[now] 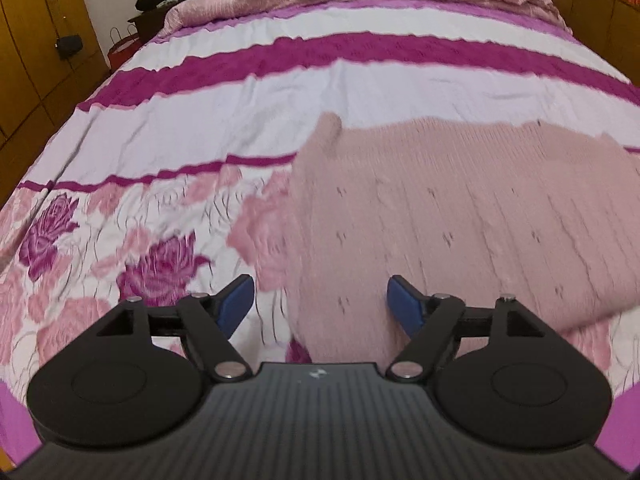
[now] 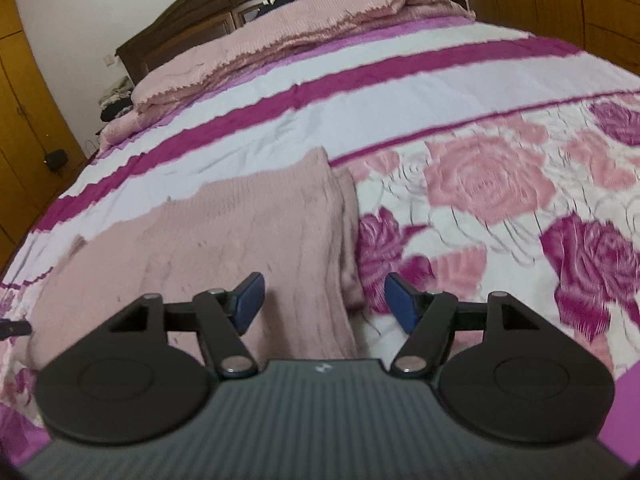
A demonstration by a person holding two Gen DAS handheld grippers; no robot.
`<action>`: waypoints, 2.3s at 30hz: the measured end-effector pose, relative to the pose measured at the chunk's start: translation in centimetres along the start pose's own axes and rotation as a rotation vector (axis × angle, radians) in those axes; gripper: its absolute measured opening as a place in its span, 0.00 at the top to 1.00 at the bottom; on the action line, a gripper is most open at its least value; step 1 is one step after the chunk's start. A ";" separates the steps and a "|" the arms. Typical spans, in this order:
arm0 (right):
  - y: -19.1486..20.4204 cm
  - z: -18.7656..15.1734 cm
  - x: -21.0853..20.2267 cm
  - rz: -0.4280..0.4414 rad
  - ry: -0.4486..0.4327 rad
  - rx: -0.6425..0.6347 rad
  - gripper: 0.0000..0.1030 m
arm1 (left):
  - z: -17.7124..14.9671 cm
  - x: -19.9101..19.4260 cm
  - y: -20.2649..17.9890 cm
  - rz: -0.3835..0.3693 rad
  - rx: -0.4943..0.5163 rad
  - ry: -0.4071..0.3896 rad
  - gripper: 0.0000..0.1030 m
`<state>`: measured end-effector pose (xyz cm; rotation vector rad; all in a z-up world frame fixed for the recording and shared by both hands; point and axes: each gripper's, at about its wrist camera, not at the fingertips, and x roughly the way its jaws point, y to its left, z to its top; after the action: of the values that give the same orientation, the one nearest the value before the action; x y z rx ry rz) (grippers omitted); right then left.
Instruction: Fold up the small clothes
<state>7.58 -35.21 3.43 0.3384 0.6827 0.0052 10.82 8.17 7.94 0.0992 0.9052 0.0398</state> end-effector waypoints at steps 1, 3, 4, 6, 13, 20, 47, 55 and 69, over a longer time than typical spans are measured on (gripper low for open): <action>-0.2 -0.3 0.3 0.003 0.011 0.014 0.34 | -0.2 -0.1 -0.2 -0.001 0.007 0.003 0.23; -0.6 -0.8 0.7 0.027 0.023 0.044 0.31 | -0.7 0.0 -0.6 0.002 0.019 0.009 0.22; -0.7 -0.9 0.9 0.039 0.023 0.055 0.31 | -0.9 0.0 -0.7 0.006 0.025 0.013 0.22; -0.7 -1.0 1.1 0.059 0.025 0.068 0.31 | -1.0 0.3 -1.0 0.015 0.030 0.021 0.22; -1.1 -1.2 2.7 0.193 0.045 0.140 0.31 | -0.7 0.9 -1.6 0.031 0.021 0.037 0.21; -1.6 -1.0 3.5 0.238 0.025 0.204 0.32 | -0.7 1.1 -1.8 0.028 0.026 0.037 0.21; 1.5 2.0 1.2 0.353 -0.139 0.244 0.77 | -0.6 0.1 0.4 0.025 -0.008 0.010 0.21; 8.5 4.9 0.2 0.416 -0.172 0.097 0.77 | -0.2 -1.2 3.5 0.063 -0.050 -0.014 0.21; 21.1 6.1 1.2 0.473 -0.152 -0.064 0.78 | -1.5 -2.1 8.5 0.091 -0.120 -0.029 0.21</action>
<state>14.51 -16.94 13.61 0.4275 0.4390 0.4465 8.37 16.61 9.51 0.0292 0.8668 0.1764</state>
